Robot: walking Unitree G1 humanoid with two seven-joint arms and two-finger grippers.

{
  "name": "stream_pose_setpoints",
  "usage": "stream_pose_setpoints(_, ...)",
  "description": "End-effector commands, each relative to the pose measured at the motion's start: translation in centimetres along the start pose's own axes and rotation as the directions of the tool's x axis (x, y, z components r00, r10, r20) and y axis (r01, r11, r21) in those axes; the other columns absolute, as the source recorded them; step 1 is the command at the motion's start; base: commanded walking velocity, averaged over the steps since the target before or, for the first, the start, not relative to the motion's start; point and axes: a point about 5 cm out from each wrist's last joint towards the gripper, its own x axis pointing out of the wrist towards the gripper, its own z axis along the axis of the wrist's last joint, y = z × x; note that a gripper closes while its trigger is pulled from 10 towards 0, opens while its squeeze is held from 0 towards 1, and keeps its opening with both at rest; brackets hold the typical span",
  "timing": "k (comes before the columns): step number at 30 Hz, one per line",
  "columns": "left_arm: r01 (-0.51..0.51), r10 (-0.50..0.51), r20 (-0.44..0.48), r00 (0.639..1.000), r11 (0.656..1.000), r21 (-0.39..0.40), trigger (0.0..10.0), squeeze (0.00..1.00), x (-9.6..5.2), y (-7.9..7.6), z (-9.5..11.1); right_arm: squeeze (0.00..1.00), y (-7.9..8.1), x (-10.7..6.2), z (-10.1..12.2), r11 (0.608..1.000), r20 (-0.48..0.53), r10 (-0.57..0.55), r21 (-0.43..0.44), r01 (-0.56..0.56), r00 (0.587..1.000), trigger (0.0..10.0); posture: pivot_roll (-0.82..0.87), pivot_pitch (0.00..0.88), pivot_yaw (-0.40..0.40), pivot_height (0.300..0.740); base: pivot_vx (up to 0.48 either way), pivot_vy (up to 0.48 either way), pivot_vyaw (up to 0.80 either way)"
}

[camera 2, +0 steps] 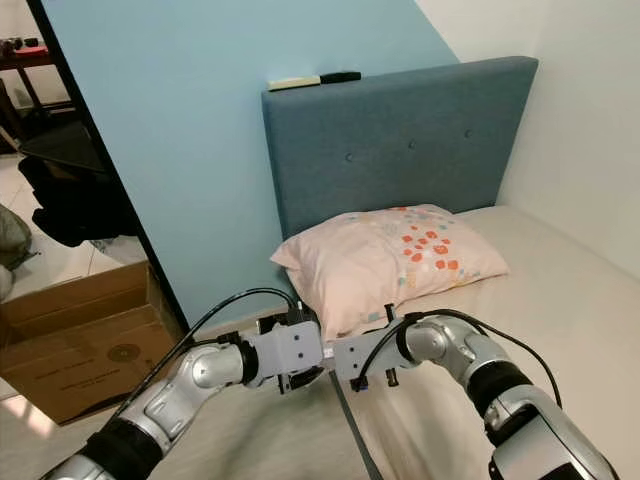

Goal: Clean up the room

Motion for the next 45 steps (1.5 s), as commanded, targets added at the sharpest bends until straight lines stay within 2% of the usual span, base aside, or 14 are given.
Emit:
stream_pose_setpoints(1, 0.041, -0.042, -0.053, 0.998, 0.999, -0.007, 10.0, 0.47, -0.3, -0.8, -1.3, 0.00, -0.6, 0.0, 0.8, 1.000, 0.042, -0.024, 0.003, 0.024, 0.999, 10.0, 0.06, 0.000, 0.032, 0.740, 0.000, 0.000, 0.00)
stream_pose_setpoints(4, 0.045, -0.046, -0.055, 0.997, 0.999, -0.009, 10.0, 0.47, -0.3, -0.9, -1.3, 0.00, -0.6, 0.0, 0.8, 1.000, 0.043, -0.024, 0.004, 0.024, 0.999, 10.0, 0.06, 0.000, 0.032, 0.740, 0.000, 0.000, 0.00)
stream_pose_setpoints(6, 0.098, -0.100, -0.063, 0.993, 0.995, -0.032, 10.0, 0.47, -0.2, -2.0, -1.5, 0.00, -1.1, 0.0, 1.3, 0.999, 0.065, -0.034, 0.015, 0.033, 0.997, 10.0, 0.06, 0.000, 0.036, 0.740, 0.000, 0.000, 0.00)
stream_pose_setpoints(10, 0.114, -0.117, -0.071, 0.991, 0.993, -0.042, 10.0, 0.47, 0.1, -2.6, -1.7, 0.00, -1.7, -0.2, 1.9, 0.999, 0.092, -0.037, 0.015, 0.035, 0.995, 10.0, 0.05, 0.000, 0.040, 0.740, 0.000, 0.000, 0.00)
stream_pose_setpoints(16, 0.071, -0.075, -0.092, 0.993, 0.997, -0.043, 10.0, 0.47, 0.2, -1.9, -2.0, 0.00, -1.8, -0.1, 2.8, 1.000, 0.133, -0.021, 0.023, 0.019, 0.991, 10.0, 0.06, 0.000, 0.042, 0.740, 0.000, 0.000, 0.00)
stream_pose_setpoints(27, 0.044, -0.048, -0.103, 0.994, 0.998, -0.033, 10.0, 0.46, 0.1, -1.3, -2.3, 0.00, -1.7, -0.4, 2.9, 1.000, 0.133, 0.001, 0.030, -0.005, 0.991, 10.0, 0.06, 0.000, 0.041, 0.740, 0.000, 0.000, 0.00)
stream_pose_setpoints(28, 0.040, -0.042, -0.103, 0.994, 0.999, -0.029, 10.0, 0.33, 0.1, -1.1, -2.3, 0.00, -1.7, -0.4, 2.9, 1.000, 0.132, 0.005, 0.029, -0.009, 0.991, 10.0, 0.06, 0.000, 0.041, 0.740, 0.000, 0.000, 0.00)
stream_pose_setpoints(30, 0.021, -0.023, -0.096, 0.995, 1.000, -0.021, 10.0, 0.30, 0.1, -0.9, -2.3, 0.00, -1.7, -0.5, 2.9, 1.000, 0.127, 0.011, 0.025, -0.014, 0.992, 10.0, 0.06, 0.000, 0.045, 0.740, 0.000, 0.000, 0.00)
stream_pose_setpoints(31, -0.006, 0.005, -0.083, 0.997, 1.000, -0.014, 10.0, 0.22, 0.1, -0.6, -2.1, 0.00, -1.6, -0.6, 2.7, 0.999, 0.118, 0.020, 0.023, -0.023, 0.993, 10.0, 0.06, 0.000, 0.050, 0.740, 0.000, 0.000, 0.00)
stream_pose_setpoints(37, -0.078, 0.078, -0.053, 0.996, 0.997, 0.004, 10.0, 0.19, 0.3, 0.2, -1.5, 0.00, -1.2, -0.8, 2.4, 0.999, 0.098, 0.042, 0.018, -0.044, 0.994, 10.0, 0.05, 0.000, 0.063, 0.740, 0.000, 0.000, 0.00)
stream_pose_setpoints(45, -0.044, 0.044, -0.068, 0.997, 0.999, 0.011, 10.0, 0.18, 0.3, -0.3, -1.8, 0.00, -1.5, -1.2, 2.7, 0.999, 0.098, 0.046, 0.020, -0.048, 0.994, 10.0, 0.05, 0.000, 0.071, 0.740, 0.000, 0.000, 0.00)
